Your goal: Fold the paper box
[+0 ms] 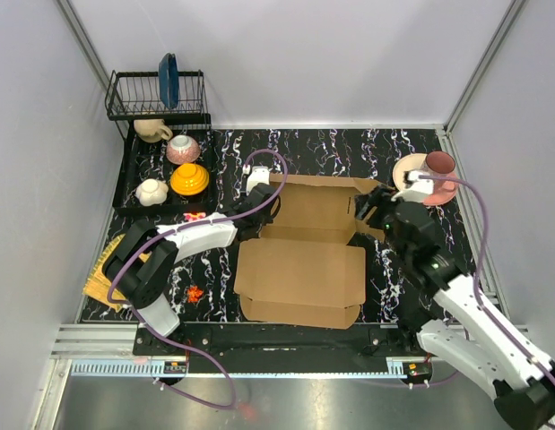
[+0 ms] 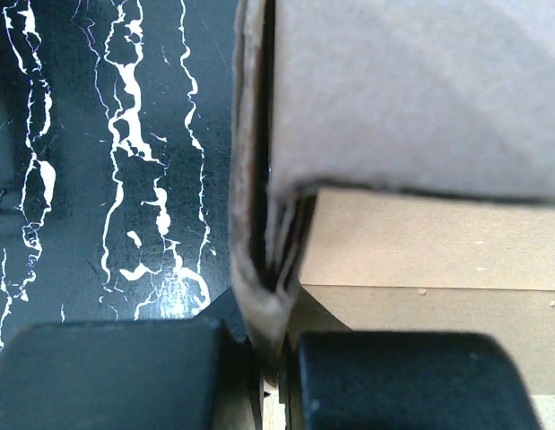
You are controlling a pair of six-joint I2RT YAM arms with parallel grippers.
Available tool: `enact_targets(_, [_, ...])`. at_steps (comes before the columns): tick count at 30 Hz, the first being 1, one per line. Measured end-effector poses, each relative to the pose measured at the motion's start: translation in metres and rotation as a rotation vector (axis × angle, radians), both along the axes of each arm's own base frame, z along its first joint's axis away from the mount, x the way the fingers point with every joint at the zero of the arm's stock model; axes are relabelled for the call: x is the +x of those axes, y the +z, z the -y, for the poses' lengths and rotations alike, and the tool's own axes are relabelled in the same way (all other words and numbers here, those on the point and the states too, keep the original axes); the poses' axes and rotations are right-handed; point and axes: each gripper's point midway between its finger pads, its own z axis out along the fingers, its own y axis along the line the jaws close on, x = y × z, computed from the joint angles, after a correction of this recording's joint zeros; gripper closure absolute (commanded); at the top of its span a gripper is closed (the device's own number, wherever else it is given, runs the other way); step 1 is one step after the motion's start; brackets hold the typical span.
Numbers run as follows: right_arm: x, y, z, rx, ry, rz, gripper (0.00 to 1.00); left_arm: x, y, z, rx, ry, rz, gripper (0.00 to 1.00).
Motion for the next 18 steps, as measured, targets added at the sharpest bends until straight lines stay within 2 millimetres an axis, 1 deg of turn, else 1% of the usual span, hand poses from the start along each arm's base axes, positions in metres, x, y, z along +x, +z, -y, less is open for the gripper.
enact_targets(1, [-0.003,0.012,0.009,-0.009,-0.032,0.026,0.34,0.0,0.0,0.0,0.0,0.0,0.0,1.0])
enact_targets(2, [-0.004,0.02,0.019,-0.021,-0.073,0.039,0.34,0.0,0.0,0.0,-0.001,-0.001,0.0,1.0])
enact_targets(3, [-0.005,0.025,0.031,-0.042,-0.128,0.039,0.34,0.0,0.0,0.0,-0.001,0.001,0.0,1.0])
enact_targets(4, [-0.004,0.024,0.037,-0.058,-0.157,0.028,0.34,0.0,0.0,0.0,-0.001,0.0,-0.001,1.0])
enact_targets(5, [-0.001,0.018,0.044,-0.084,-0.194,0.003,0.34,0.0,0.0,0.0,-0.002,-0.001,-0.001,1.0])
enact_targets(7, [0.003,-0.005,0.052,-0.138,-0.24,-0.071,0.35,0.0,0.0,0.0,-0.003,-0.002,-0.002,1.0])
enact_targets(8, [0.005,-0.02,0.056,-0.158,-0.257,-0.113,0.35,0.0,0.0,0.0,-0.003,-0.002,-0.002,1.0])
enact_targets(9, [0.007,-0.04,0.06,-0.184,-0.274,-0.169,0.35,0.0,0.0,0.0,-0.004,-0.003,-0.003,1.0])
enact_targets(11, [0.005,-0.067,0.068,-0.212,-0.298,-0.239,0.35,0.0,0.0,0.0,-0.005,-0.003,-0.004,1.0])
enact_targets(13, [0.003,-0.087,0.076,-0.226,-0.325,-0.29,0.35,0.0,0.0,0.0,-0.005,-0.003,-0.005,1.0])
enact_targets(15, [0.003,-0.097,0.083,-0.23,-0.351,-0.318,0.34,0.0,0.0,0.0,-0.005,-0.004,-0.005,1.0])
enact_targets(18, [0.005,-0.104,0.091,-0.221,-0.385,-0.331,0.34,0.0,0.0,0.0,-0.005,-0.004,-0.005,1.0])
